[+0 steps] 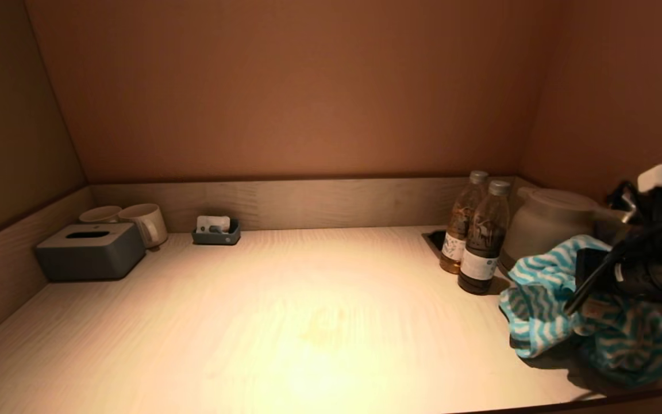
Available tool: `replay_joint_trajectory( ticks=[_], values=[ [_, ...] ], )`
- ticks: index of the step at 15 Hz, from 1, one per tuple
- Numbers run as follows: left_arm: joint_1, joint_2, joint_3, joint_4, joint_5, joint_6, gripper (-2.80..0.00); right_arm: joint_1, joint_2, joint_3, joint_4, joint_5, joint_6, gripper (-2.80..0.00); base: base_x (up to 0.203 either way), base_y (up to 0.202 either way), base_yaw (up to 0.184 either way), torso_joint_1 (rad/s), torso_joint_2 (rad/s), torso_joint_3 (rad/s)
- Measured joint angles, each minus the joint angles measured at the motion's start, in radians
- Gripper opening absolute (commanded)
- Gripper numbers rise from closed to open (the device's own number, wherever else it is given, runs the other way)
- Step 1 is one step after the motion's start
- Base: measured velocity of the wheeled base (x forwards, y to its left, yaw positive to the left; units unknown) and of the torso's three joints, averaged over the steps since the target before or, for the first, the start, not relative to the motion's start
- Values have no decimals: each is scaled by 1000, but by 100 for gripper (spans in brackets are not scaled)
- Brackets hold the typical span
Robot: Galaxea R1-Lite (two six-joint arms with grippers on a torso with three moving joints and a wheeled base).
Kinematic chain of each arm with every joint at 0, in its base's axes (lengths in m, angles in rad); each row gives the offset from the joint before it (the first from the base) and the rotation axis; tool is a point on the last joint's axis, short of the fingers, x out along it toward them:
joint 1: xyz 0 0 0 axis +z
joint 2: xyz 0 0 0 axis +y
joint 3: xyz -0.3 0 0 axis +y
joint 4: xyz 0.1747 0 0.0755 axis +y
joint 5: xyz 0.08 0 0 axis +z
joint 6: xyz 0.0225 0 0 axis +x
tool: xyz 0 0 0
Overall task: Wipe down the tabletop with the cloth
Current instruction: Pick up the tablecloth, then sweep the stains on the table
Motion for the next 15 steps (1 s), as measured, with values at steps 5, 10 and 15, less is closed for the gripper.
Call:
replay_joint_trajectory(
  ticks=[5,10,15],
  values=[
    [0,0,0,0,0,-1,-280,156,-204,-4,33,-2,-9,-280,0,0,0,0,0,0],
    [0,0,0,0,2,-4,-280,431,-339,-24,29,-14,-14,-280,0,0,0,0,0,0],
    [0,0,0,1,3,-3,-280,537,-286,-49,-25,-21,-14,-280,0,0,0,0,0,0]
  ],
)
